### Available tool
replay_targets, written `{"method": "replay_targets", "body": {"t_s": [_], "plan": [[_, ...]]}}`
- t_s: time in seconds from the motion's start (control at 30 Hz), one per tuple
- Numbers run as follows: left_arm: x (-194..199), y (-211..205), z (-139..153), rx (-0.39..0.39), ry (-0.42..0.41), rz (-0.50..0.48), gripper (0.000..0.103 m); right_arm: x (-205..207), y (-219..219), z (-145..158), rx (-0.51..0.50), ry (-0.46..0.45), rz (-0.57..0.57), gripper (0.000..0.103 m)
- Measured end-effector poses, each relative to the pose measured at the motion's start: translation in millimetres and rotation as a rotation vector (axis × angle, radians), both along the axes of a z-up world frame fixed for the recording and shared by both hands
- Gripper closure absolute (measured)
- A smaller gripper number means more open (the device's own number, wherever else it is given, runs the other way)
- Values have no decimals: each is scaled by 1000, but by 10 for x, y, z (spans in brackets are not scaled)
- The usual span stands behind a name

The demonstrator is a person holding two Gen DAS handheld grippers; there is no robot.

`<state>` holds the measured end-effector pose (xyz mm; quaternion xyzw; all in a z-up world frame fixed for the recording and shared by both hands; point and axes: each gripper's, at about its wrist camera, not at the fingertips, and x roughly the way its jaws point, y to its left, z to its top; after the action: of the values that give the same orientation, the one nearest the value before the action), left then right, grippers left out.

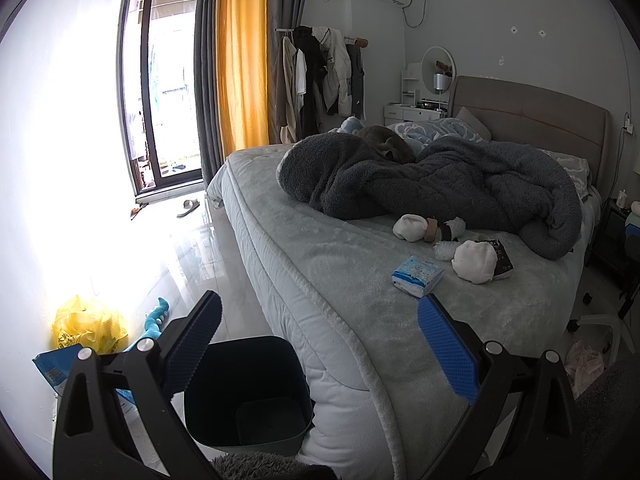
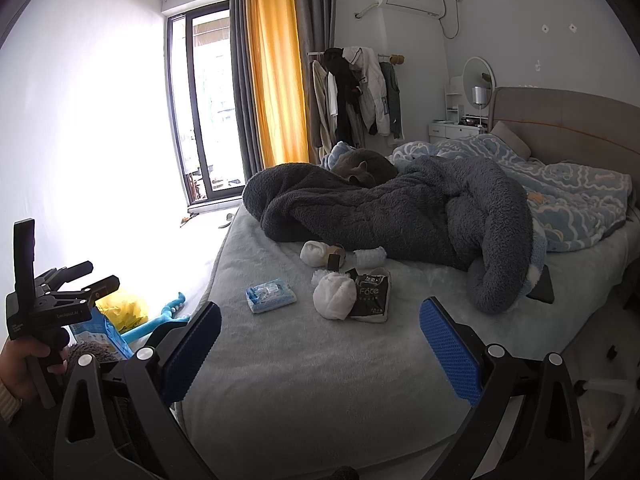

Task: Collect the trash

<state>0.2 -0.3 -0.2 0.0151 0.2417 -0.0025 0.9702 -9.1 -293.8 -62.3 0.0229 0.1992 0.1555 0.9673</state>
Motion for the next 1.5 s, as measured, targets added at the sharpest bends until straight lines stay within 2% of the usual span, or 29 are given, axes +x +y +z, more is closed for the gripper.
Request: {"method": "replay_targets", "body": {"t_s": [1.1, 1.3, 1.5], "plan": [[-22, -13, -3, 6, 17, 10, 3, 32, -55, -39, 10, 23, -17, 2], [22, -7, -24, 2, 23, -43, 3, -8, 25, -56, -75, 43, -40, 2], [168, 15, -13, -9, 21, -95, 4, 129, 55, -61, -69, 62, -4, 3]]}}
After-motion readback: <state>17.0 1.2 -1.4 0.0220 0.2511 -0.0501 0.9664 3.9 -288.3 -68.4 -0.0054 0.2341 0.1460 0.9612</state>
